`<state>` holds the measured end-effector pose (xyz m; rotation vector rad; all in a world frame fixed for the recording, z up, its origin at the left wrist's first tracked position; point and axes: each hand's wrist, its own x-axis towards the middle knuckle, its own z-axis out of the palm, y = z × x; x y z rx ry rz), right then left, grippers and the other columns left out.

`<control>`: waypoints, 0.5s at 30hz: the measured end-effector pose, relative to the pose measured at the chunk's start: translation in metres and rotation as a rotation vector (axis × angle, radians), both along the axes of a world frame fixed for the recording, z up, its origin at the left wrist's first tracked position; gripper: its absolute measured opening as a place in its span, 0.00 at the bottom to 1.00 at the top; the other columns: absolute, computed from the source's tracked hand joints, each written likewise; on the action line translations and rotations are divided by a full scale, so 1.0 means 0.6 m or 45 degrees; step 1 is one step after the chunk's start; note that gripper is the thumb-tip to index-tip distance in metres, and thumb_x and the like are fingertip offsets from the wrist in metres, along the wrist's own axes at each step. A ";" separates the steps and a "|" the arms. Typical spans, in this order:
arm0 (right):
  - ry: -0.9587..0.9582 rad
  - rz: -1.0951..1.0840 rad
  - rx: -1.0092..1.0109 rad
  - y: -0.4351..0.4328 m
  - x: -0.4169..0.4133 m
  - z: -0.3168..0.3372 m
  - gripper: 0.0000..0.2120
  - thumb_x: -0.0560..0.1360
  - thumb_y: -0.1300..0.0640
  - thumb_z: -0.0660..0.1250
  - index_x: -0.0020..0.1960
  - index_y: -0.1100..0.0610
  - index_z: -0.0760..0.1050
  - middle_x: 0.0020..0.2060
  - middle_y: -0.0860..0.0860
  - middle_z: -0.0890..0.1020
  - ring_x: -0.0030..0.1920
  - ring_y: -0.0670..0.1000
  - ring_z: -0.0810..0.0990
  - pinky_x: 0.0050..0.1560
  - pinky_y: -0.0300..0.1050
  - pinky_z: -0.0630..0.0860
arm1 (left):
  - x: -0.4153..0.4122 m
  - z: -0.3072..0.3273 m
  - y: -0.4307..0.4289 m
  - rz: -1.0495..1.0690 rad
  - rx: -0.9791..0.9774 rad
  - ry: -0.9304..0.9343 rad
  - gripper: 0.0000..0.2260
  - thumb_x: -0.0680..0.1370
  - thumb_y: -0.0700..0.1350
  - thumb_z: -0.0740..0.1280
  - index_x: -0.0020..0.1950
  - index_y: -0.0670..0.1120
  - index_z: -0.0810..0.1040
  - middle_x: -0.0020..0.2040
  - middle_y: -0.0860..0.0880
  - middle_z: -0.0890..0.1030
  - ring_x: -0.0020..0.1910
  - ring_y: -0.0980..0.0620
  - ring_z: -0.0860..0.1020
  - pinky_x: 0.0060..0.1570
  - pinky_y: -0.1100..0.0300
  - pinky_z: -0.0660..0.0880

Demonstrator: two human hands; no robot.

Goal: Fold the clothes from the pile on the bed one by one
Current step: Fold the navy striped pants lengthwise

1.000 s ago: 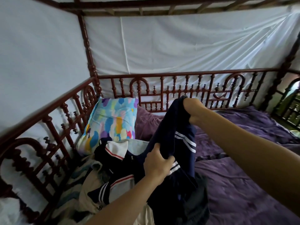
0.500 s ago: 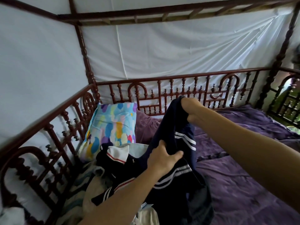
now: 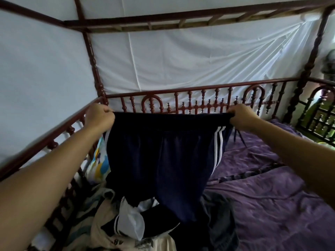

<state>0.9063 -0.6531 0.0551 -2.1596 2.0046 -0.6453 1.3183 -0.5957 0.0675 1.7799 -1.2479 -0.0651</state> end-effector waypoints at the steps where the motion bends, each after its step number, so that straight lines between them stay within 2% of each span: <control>1: -0.174 0.012 -0.054 -0.003 0.002 0.029 0.09 0.70 0.69 0.62 0.38 0.58 0.77 0.33 0.57 0.77 0.37 0.56 0.77 0.29 0.40 0.67 | 0.011 0.026 -0.005 0.044 -0.040 0.062 0.10 0.69 0.36 0.64 0.44 0.41 0.84 0.43 0.43 0.83 0.46 0.44 0.80 0.49 0.56 0.76; 3: -0.551 0.052 -0.151 0.001 0.014 0.100 0.12 0.72 0.70 0.61 0.45 0.57 0.80 0.33 0.56 0.77 0.31 0.53 0.74 0.25 0.35 0.69 | 0.032 0.085 -0.017 0.087 -0.095 0.268 0.14 0.67 0.38 0.62 0.48 0.37 0.81 0.48 0.36 0.82 0.49 0.40 0.81 0.52 0.46 0.78; 4: -0.722 0.081 -0.157 0.007 0.019 0.137 0.13 0.74 0.70 0.60 0.47 0.56 0.80 0.33 0.55 0.77 0.30 0.50 0.74 0.25 0.35 0.72 | 0.043 0.116 -0.023 0.071 -0.119 0.361 0.16 0.66 0.38 0.61 0.49 0.37 0.80 0.50 0.35 0.81 0.48 0.40 0.81 0.50 0.44 0.78; 7: -1.103 0.204 -0.160 0.028 0.030 0.239 0.13 0.74 0.69 0.61 0.43 0.54 0.79 0.34 0.53 0.79 0.31 0.50 0.79 0.33 0.44 0.80 | 0.059 0.200 -0.028 -0.102 -0.181 0.512 0.14 0.68 0.39 0.58 0.49 0.43 0.79 0.45 0.42 0.78 0.36 0.47 0.76 0.40 0.54 0.74; 9: -1.269 0.253 -0.216 0.036 0.033 0.286 0.14 0.72 0.69 0.61 0.41 0.54 0.80 0.33 0.52 0.79 0.30 0.51 0.79 0.34 0.46 0.81 | 0.058 0.233 -0.033 -0.213 -0.161 0.512 0.12 0.75 0.39 0.54 0.43 0.49 0.76 0.42 0.48 0.76 0.34 0.52 0.72 0.37 0.57 0.70; 10: -1.345 0.241 -0.242 0.037 0.034 0.299 0.14 0.71 0.69 0.61 0.40 0.54 0.81 0.32 0.52 0.79 0.29 0.50 0.79 0.33 0.45 0.80 | 0.057 0.244 -0.039 -0.225 -0.158 0.484 0.12 0.76 0.38 0.54 0.39 0.50 0.73 0.40 0.50 0.75 0.35 0.52 0.72 0.36 0.57 0.69; 12: -1.371 0.150 -0.314 0.031 0.040 0.296 0.15 0.69 0.68 0.59 0.37 0.54 0.80 0.27 0.48 0.78 0.25 0.47 0.77 0.29 0.39 0.76 | 0.044 0.257 -0.048 -0.182 -0.172 0.425 0.10 0.73 0.39 0.58 0.34 0.50 0.69 0.35 0.49 0.73 0.35 0.49 0.72 0.36 0.57 0.69; 14: -1.167 0.031 -0.391 0.025 0.044 0.252 0.17 0.70 0.68 0.56 0.34 0.53 0.79 0.21 0.44 0.77 0.22 0.44 0.75 0.27 0.34 0.71 | 0.024 0.250 -0.054 -0.138 -0.157 0.333 0.02 0.67 0.40 0.62 0.33 0.45 0.72 0.35 0.43 0.75 0.36 0.46 0.75 0.37 0.56 0.70; 15: -1.055 0.013 -0.418 0.023 0.042 0.220 0.17 0.70 0.68 0.56 0.34 0.52 0.79 0.21 0.44 0.77 0.24 0.44 0.75 0.28 0.35 0.70 | 0.014 0.236 -0.061 -0.104 -0.129 0.259 0.03 0.64 0.40 0.63 0.36 0.42 0.74 0.38 0.41 0.78 0.39 0.45 0.77 0.38 0.55 0.71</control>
